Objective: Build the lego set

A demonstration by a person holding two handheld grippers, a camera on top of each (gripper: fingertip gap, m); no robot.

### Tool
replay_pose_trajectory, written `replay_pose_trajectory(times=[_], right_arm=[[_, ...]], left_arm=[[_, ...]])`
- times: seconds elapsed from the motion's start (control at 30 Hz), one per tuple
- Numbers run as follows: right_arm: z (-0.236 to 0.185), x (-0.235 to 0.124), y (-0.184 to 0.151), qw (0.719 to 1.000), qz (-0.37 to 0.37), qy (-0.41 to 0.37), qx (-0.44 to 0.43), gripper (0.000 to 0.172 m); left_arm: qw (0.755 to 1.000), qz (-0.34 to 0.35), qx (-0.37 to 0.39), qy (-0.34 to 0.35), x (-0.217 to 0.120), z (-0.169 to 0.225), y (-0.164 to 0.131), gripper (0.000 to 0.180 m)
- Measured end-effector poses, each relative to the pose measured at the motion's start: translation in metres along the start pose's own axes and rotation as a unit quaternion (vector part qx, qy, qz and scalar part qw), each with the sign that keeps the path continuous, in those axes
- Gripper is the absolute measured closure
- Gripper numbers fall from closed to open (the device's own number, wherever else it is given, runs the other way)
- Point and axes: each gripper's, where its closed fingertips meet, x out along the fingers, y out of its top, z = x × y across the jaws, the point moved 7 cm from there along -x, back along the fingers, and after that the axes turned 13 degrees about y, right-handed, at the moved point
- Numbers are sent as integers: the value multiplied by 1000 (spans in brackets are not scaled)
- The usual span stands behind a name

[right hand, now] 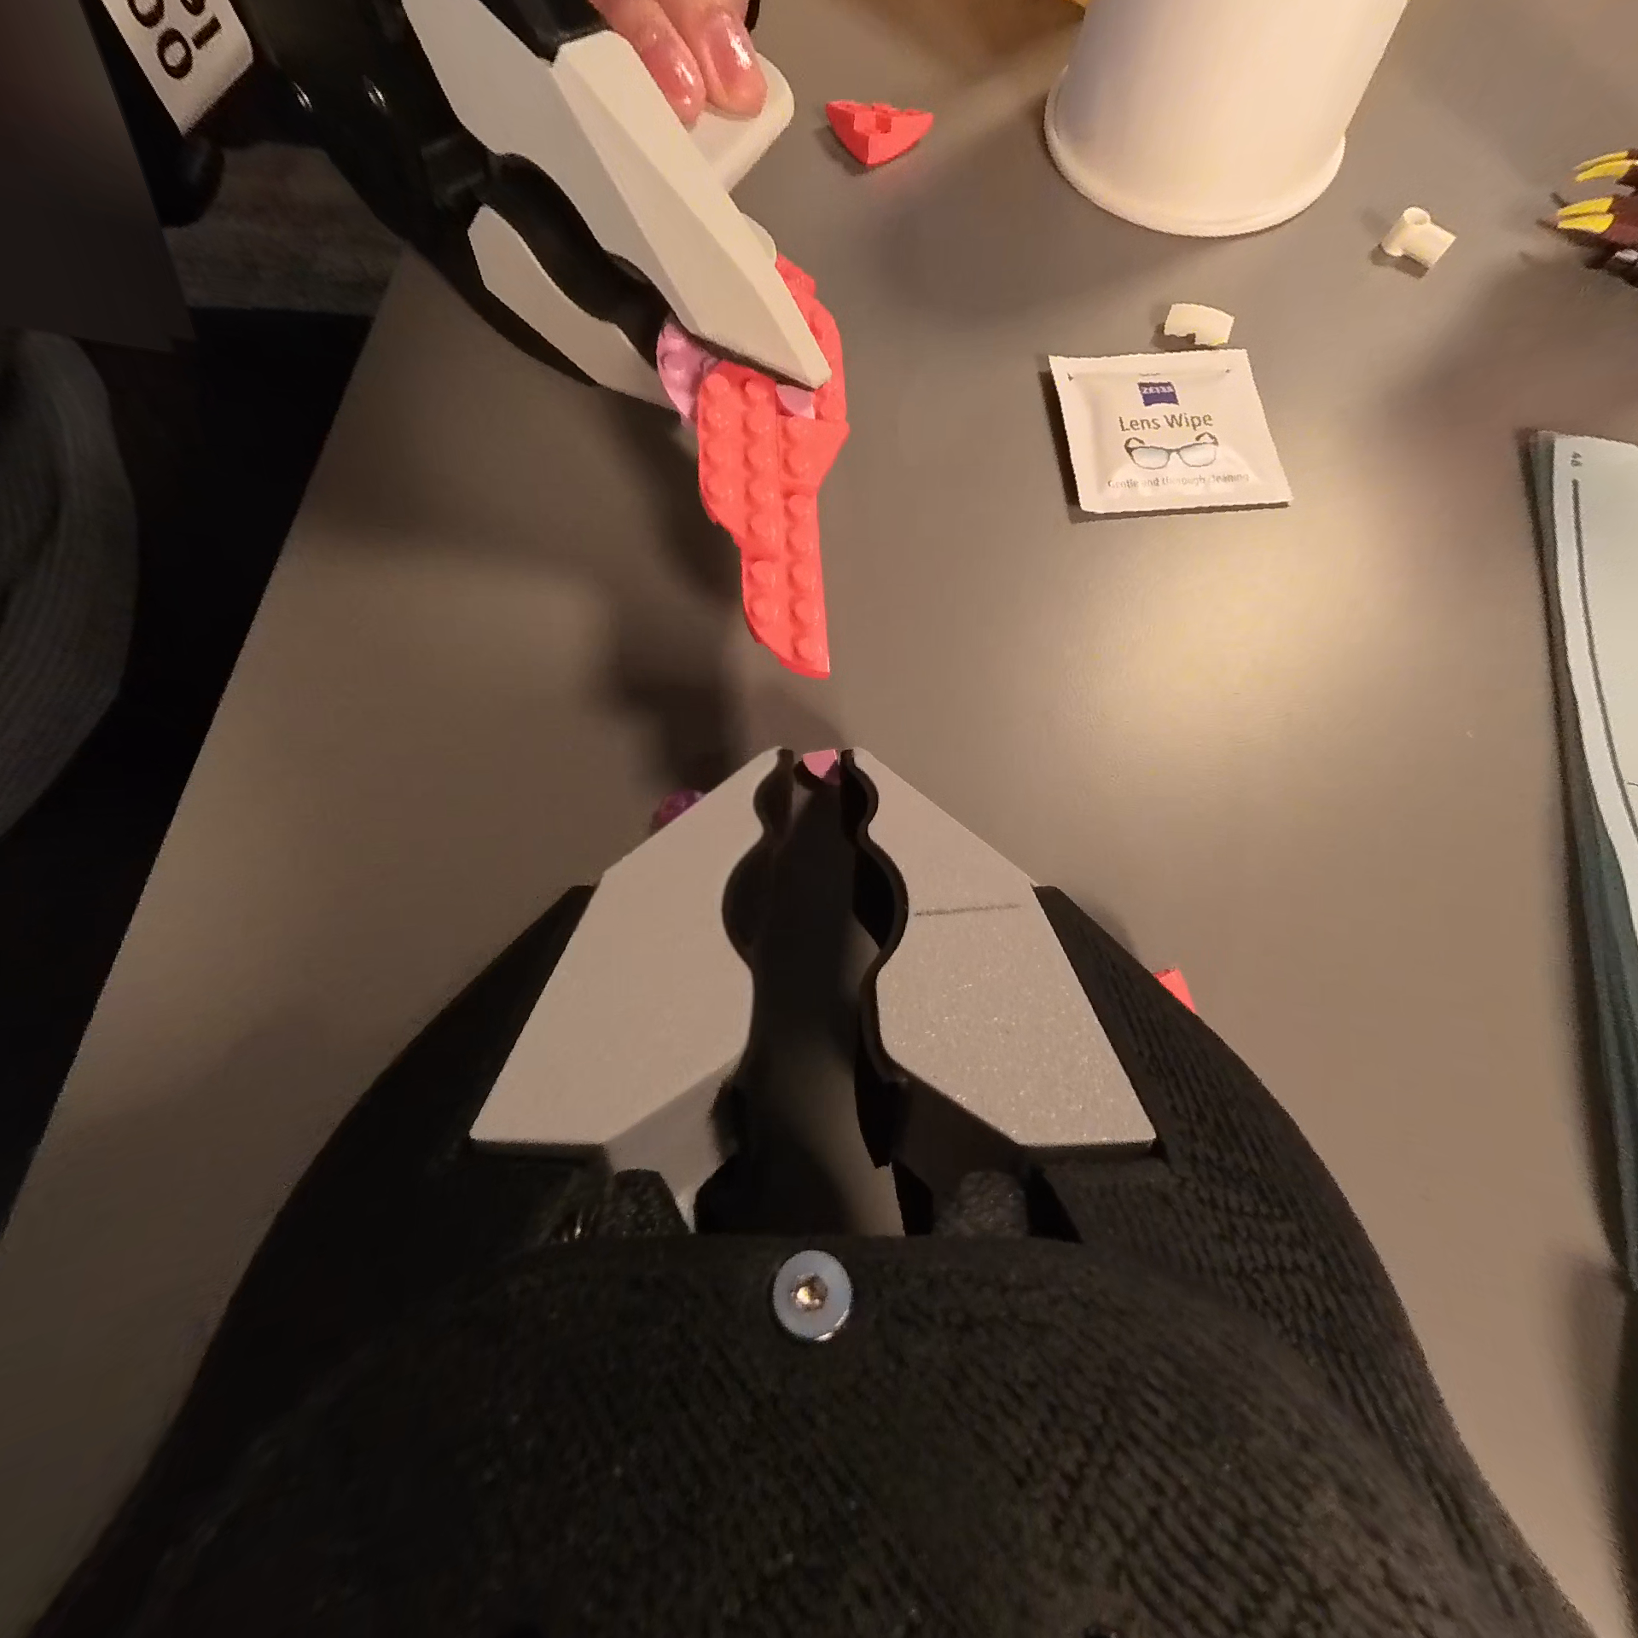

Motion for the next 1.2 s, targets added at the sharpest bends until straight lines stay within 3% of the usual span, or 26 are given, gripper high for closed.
replay_pose_trajectory(times=[0.47, 0.63, 0.8, 1.2], right_arm=[[0, -2, 2, 1000, -4, -26, -16, 169], [3, -22, 12, 998, 43, -47, -20, 169], [-6, -17, 42, 997, 57, 22, -55, 169], [-16, -3, 70, 987, -59, 115, -98, 169]], left_arm=[[1000, 5, 2, 3, 1, 0, 1, 170], [1000, 19, 12, 11, 0, -1, 3, 170], [997, 45, 45, 42, -3, -3, 7, 170], [989, 71, 88, 96, -8, -7, 12, 170]])
